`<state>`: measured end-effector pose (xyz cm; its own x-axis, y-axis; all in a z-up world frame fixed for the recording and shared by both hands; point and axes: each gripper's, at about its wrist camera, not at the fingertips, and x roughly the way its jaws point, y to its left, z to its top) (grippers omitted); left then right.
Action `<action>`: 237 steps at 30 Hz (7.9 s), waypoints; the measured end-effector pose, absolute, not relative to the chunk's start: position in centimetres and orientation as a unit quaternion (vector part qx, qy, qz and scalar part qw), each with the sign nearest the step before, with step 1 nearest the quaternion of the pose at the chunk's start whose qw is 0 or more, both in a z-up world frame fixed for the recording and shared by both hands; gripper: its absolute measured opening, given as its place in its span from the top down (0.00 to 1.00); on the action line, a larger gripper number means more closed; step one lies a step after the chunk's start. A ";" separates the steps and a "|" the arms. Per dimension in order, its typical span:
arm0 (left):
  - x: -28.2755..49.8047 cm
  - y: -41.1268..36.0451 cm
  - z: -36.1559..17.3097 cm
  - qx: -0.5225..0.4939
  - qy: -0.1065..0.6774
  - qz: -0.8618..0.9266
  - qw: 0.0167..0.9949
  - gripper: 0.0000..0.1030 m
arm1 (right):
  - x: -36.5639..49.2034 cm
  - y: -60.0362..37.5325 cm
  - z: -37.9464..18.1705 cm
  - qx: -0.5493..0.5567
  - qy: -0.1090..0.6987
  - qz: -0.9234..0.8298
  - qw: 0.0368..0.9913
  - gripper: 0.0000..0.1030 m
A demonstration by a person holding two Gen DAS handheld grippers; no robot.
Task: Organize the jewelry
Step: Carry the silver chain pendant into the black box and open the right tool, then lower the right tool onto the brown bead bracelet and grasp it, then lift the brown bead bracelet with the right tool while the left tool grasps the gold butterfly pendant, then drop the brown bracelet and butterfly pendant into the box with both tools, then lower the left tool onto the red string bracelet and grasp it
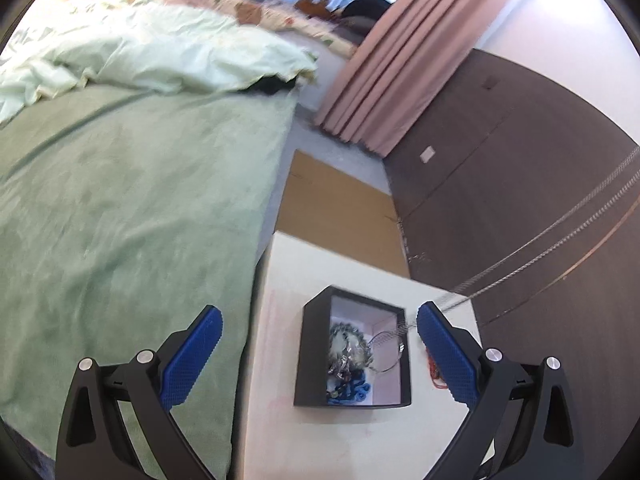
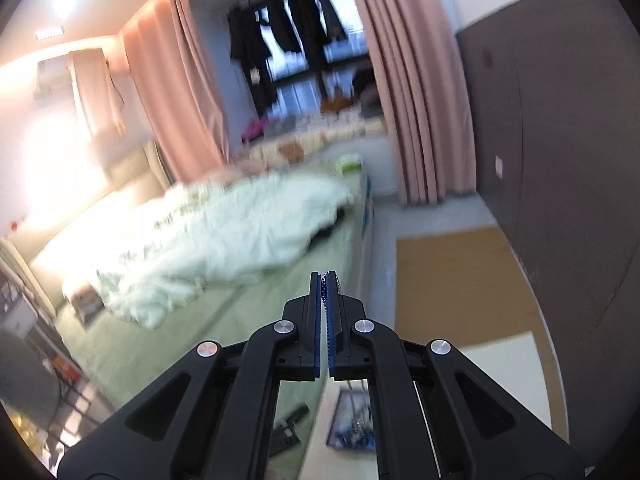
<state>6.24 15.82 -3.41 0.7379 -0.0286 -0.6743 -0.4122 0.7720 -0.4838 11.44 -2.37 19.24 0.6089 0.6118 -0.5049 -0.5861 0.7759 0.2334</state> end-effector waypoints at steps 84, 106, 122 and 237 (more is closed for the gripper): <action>22.7 -9.3 -11.8 -0.096 0.462 -0.034 0.881 0.67 | 25.8 -29.8 -4.2 0.263 0.469 0.214 0.815 0.83; 23.3 -11.5 -13.2 -0.028 0.462 -0.041 0.886 0.89 | 25.7 -29.1 -4.2 0.251 0.480 0.217 0.812 0.83; 20.2 -5.3 -7.6 -0.136 0.419 -0.047 0.897 1.00 | 24.3 -26.3 -2.9 0.247 0.462 0.250 0.814 0.83; 23.8 -9.3 -14.9 -0.028 0.491 0.021 0.870 0.96 | 24.7 -25.7 -7.1 0.190 0.537 0.150 0.808 0.31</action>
